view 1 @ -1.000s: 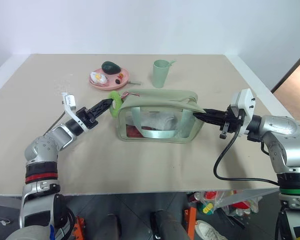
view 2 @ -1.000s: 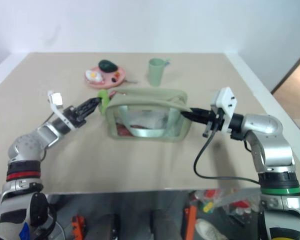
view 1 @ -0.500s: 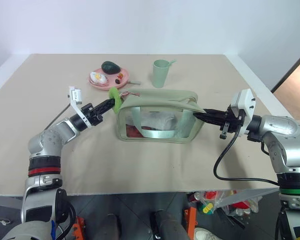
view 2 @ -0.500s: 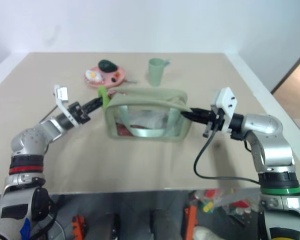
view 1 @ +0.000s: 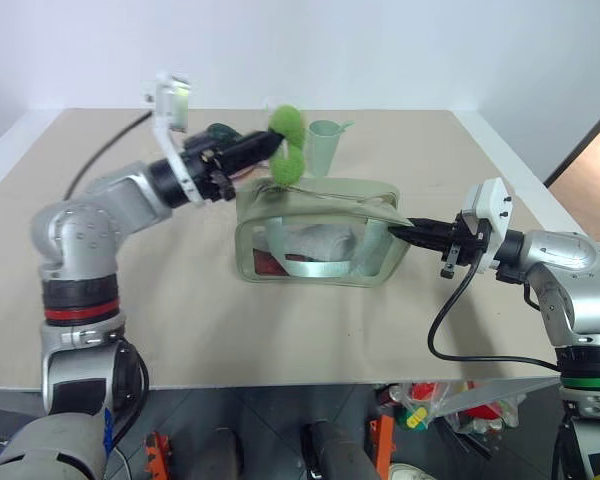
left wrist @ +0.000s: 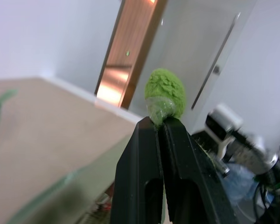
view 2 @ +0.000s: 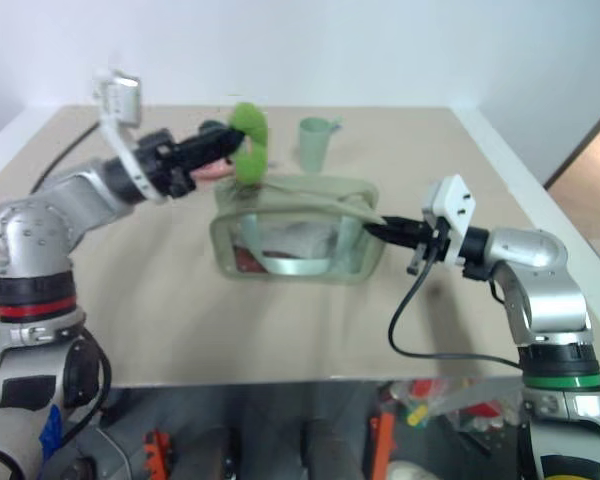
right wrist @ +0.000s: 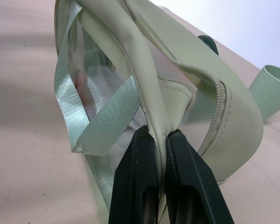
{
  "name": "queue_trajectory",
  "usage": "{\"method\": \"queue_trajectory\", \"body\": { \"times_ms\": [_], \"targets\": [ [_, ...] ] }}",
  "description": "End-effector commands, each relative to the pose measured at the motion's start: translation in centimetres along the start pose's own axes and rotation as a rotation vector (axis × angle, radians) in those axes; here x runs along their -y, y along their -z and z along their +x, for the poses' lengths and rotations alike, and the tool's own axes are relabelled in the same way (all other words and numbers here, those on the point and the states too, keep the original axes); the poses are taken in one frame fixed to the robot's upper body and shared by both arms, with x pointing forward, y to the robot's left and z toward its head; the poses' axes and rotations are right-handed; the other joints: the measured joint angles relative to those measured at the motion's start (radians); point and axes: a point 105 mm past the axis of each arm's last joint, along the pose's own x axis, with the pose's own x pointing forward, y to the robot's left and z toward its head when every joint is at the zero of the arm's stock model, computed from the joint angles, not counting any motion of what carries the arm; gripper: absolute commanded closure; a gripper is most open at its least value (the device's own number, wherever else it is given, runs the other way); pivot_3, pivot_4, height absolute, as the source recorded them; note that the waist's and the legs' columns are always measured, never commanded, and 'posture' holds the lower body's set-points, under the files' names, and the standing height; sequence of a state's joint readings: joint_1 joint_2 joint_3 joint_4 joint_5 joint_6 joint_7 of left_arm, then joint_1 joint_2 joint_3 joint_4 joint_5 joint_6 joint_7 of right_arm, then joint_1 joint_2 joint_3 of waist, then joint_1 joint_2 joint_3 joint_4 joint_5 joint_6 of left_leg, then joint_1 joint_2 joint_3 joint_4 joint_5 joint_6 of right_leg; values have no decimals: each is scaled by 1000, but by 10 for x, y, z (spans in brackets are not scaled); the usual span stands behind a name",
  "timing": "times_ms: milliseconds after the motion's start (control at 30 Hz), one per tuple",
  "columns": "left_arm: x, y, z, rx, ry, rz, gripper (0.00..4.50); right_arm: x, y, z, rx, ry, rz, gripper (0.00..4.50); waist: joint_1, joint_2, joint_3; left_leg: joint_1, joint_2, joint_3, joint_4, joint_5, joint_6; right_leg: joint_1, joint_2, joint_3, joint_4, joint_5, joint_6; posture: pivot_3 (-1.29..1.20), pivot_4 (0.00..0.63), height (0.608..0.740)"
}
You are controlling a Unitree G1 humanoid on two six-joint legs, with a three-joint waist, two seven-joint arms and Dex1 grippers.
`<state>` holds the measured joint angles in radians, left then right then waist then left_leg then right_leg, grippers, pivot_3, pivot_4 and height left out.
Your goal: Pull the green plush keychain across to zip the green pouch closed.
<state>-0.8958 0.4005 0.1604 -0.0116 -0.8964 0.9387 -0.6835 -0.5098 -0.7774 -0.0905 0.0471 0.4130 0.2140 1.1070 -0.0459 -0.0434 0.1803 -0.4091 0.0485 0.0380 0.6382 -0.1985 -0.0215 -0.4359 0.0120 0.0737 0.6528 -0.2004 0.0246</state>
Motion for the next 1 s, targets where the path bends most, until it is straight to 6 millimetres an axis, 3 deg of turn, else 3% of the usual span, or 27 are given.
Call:
{"method": "queue_trajectory", "body": {
  "times_ms": [33, 100, 167, 200, 267, 300, 367, 533, 733, 900, 1000],
  "targets": [
    [-3, -5, 10, -39, -24, 105, 4461, 5, -11, -2, 21, 17, -46, 4500, -1, 0, 0, 0, 0, 0, 0, 0, 0, 0, 0, 0, 0, 0, 0, 0, 150, 740],
    [-11, 2, 10, -84, -63, 125, 4461, 5, -12, -2, 23, 19, -48, 4500, -2, 0, 0, 0, 0, 0, 0, 0, 0, 0, 0, 1, 0, 0, 0, 0, 150, 740],
    [-16, 5, 9, -118, -81, 172, 3814, 5, -11, -2, 23, 22, -49, 4500, -2, 0, 0, 0, 0, 0, -1, 0, 0, -1, 1, 1, 0, 0, 0, 0, 150, 740],
    [-13, 7, 9, -142, -58, 200, 3304, 5, -11, -2, 23, 23, -49, 4500, -2, 0, 0, 0, 0, 0, -1, 0, 0, -1, 1, 1, 0, 0, 0, 0, 150, 740],
    [-4, 12, 5, -212, -1, 257, 2756, 4, -11, -2, 23, 26, -50, 4500, -2, 0, 0, 0, 0, 0, -1, 0, 0, -1, 0, 1, 0, 0, 0, 0, 150, 740],
    [-3, 17, -2, -280, 13, 311, 2561, 4, -11, -2, 24, 27, -50, 4500, -2, 0, 0, -1, 0, 0, -1, 0, 0, -1, 0, 1, 0, 0, 0, 0, 150, 740],
    [-3, 23, -13, -371, 17, 373, 1695, 5, -11, -2, 25, 28, -51, 4500, -4, 1, 0, -1, 0, 1, -1, 0, 0, -2, 0, 1, 0, 0, 0, 0, 150, 740],
    [-6, 23, -48, -513, -14, 462, 20, 6, -10, -2, 25, 26, -52, 4500, -3, 2, 1, 0, 0, 1, -2, 0, 0, -2, 0, 1, 0, -1, -1, 0, 150, 740],
    [-13, 31, -77, -556, -100, 539, 20, 7, -9, 2, 36, 23, -49, 4500, -2, 2, 1, 0, 0, 1, -2, 0, 0, -2, 0, 1, 0, -1, -1, 0, 150, 740],
    [-19, 33, -65, -362, -164, 501, 20, 8, -9, 5, 44, 19, -54, 4500, 0, 2, 1, -1, 1, 1, 0, 0, 0, -2, 0, 1, 0, -1, -1, 0, 150, 740],
    [-27, 28, -59, -234, -233, 461, 816, 8, -9, 6, 46, 17, -60, 4500, -2, 2, 1, -1, 1, 1, 1, 0, 0, -1, 0, 1, 0, 0, 0, 0, 150, 740]
  ]
}}
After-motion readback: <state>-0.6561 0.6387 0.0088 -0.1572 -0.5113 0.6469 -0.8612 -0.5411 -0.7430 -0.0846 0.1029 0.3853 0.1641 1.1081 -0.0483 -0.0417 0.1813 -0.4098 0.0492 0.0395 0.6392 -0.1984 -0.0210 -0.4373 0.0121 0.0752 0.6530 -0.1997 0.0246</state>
